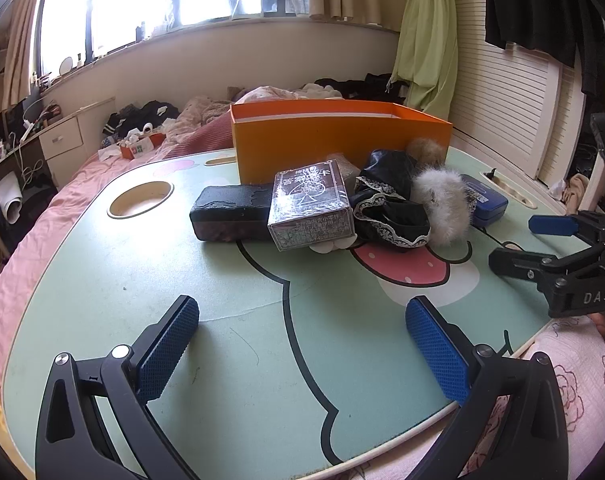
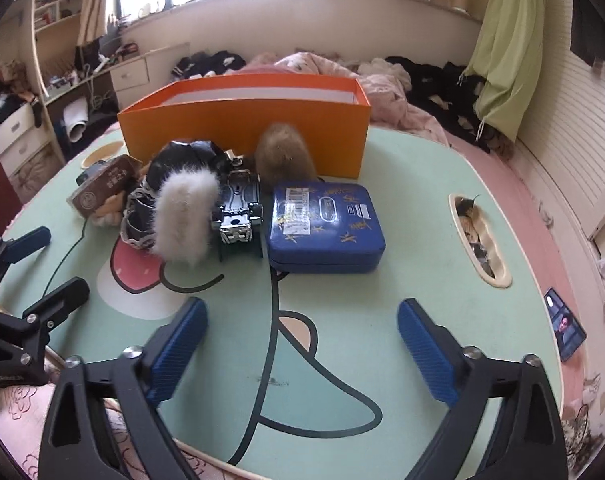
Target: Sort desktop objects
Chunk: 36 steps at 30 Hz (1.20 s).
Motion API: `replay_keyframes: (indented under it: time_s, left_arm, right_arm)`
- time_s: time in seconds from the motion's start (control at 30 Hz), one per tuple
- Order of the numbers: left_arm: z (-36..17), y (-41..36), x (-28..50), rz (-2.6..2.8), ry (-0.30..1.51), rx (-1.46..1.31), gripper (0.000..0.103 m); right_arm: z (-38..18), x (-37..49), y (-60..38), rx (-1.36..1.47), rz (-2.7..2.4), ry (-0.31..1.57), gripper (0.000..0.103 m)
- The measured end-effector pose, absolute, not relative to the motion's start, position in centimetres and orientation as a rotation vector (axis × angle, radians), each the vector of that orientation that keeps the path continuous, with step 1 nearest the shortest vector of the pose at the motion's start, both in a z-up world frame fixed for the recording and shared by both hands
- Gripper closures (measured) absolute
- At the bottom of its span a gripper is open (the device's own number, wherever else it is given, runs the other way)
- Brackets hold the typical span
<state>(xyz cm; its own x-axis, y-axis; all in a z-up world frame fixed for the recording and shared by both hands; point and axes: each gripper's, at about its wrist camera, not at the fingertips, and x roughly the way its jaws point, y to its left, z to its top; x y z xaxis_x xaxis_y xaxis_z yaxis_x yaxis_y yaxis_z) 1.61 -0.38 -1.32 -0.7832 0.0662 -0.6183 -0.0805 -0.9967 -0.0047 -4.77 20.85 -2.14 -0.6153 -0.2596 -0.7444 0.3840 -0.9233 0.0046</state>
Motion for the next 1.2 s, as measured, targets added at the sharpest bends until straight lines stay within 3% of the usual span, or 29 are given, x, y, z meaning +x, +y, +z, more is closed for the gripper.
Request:
replay_keyframes:
  time_s: [1.2]
  left_arm:
    - [-1.32,-0.35,1.62,2.901,0.034,-0.996,0.000]
  right_arm:
    - [-2.25,-4.25,21.02,1.110,-2.534,0.216,0.000]
